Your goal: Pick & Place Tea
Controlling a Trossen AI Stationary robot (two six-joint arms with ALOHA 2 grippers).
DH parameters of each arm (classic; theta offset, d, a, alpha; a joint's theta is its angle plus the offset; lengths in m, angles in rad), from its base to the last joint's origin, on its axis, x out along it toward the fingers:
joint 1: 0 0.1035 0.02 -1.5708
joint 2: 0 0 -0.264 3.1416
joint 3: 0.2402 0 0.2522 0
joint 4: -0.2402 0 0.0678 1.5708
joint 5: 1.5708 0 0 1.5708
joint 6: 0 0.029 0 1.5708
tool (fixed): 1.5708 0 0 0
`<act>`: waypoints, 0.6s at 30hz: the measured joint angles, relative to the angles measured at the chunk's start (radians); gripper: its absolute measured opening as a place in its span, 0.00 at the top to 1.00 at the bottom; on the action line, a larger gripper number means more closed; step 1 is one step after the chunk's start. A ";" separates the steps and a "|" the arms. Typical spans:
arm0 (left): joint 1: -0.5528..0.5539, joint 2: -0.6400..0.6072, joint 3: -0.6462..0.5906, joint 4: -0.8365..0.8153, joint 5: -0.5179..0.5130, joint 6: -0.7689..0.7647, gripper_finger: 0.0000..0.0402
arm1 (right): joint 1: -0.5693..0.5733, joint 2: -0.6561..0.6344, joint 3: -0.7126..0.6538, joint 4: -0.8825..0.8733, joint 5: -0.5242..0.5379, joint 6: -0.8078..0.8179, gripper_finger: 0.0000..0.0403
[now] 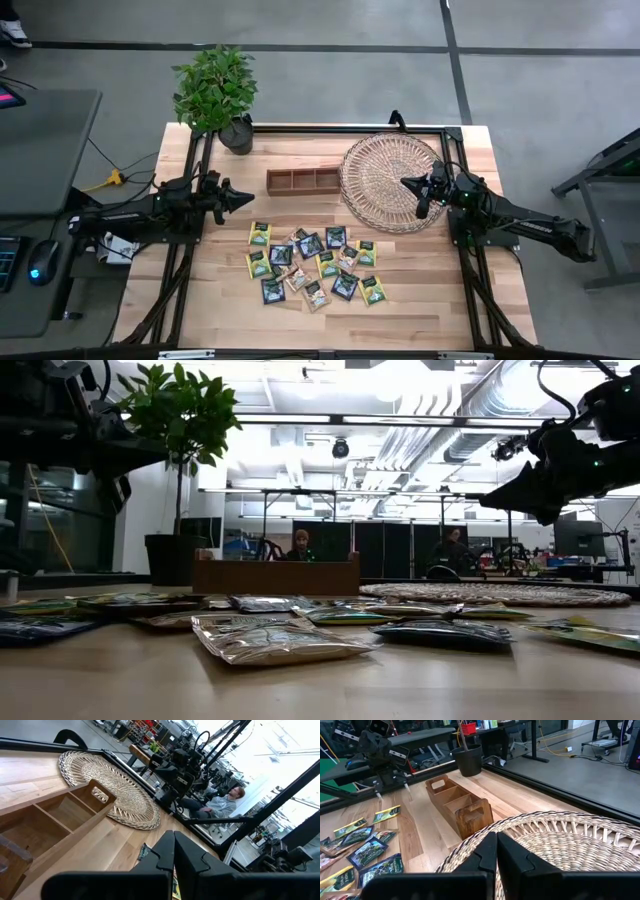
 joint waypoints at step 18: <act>0.000 0.000 0.000 0.001 -0.006 0.000 1.00 | 0.000 0.000 0.000 0.000 0.000 0.000 0.98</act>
